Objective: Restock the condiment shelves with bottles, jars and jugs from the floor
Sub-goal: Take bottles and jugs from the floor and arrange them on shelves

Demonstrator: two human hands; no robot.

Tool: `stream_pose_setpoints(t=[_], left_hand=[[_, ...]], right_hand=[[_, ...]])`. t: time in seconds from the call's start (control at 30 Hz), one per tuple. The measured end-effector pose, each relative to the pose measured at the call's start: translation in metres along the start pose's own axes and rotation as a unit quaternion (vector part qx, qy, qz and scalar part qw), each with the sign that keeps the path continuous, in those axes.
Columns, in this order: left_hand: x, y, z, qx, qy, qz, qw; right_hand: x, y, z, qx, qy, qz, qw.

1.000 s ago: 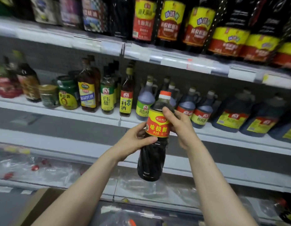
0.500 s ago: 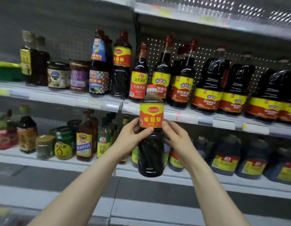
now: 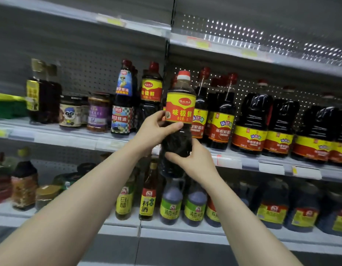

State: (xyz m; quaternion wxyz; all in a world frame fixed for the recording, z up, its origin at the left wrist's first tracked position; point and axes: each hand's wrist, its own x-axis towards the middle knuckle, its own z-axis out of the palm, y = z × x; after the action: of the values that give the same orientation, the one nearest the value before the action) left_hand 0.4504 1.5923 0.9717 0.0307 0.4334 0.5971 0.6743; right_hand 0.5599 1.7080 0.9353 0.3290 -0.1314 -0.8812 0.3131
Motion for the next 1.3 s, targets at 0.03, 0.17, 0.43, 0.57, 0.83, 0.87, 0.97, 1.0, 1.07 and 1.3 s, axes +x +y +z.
stream_pose_setpoints(t=[0.03,0.17,0.43,0.57,0.83,0.87,0.97,1.0,1.07,1.3], left_hand=[[0.006,0.005,-0.009,-0.001,-0.01,-0.003,1.0],[0.025,0.028,-0.048,0.043,-0.056,-0.019,0.997],[0.024,0.014,-0.107,0.124,-0.063,-0.049,0.989],[0.026,-0.004,-0.114,0.141,-0.002,-0.033,0.989],[0.046,-0.02,-0.126,0.201,0.032,-0.02,0.979],[0.048,-0.021,-0.126,0.21,0.033,-0.018,0.977],[0.05,-0.022,-0.127,0.236,0.031,-0.006,0.971],[0.05,-0.022,-0.127,0.241,0.031,-0.002,0.97],[0.05,-0.021,-0.126,0.237,0.031,0.006,0.971],[0.049,-0.02,-0.118,0.212,0.023,0.021,0.977]], right_hand=[[0.008,-0.006,0.003,0.001,0.007,-0.006,1.0],[0.037,-0.031,0.014,0.006,0.03,-0.009,0.999],[0.076,-0.071,0.046,0.014,0.038,0.0,0.999],[0.088,-0.078,0.065,-0.018,0.041,-0.003,0.999],[0.107,-0.083,0.085,-0.024,0.045,0.022,0.998],[0.108,-0.083,0.086,-0.024,0.046,0.024,0.998],[0.109,-0.082,0.088,-0.019,0.048,0.03,0.998],[0.11,-0.083,0.089,-0.018,0.049,0.031,0.998],[0.111,-0.084,0.091,-0.013,0.049,0.031,0.998],[0.112,-0.081,0.085,-0.058,0.058,0.045,0.996]])
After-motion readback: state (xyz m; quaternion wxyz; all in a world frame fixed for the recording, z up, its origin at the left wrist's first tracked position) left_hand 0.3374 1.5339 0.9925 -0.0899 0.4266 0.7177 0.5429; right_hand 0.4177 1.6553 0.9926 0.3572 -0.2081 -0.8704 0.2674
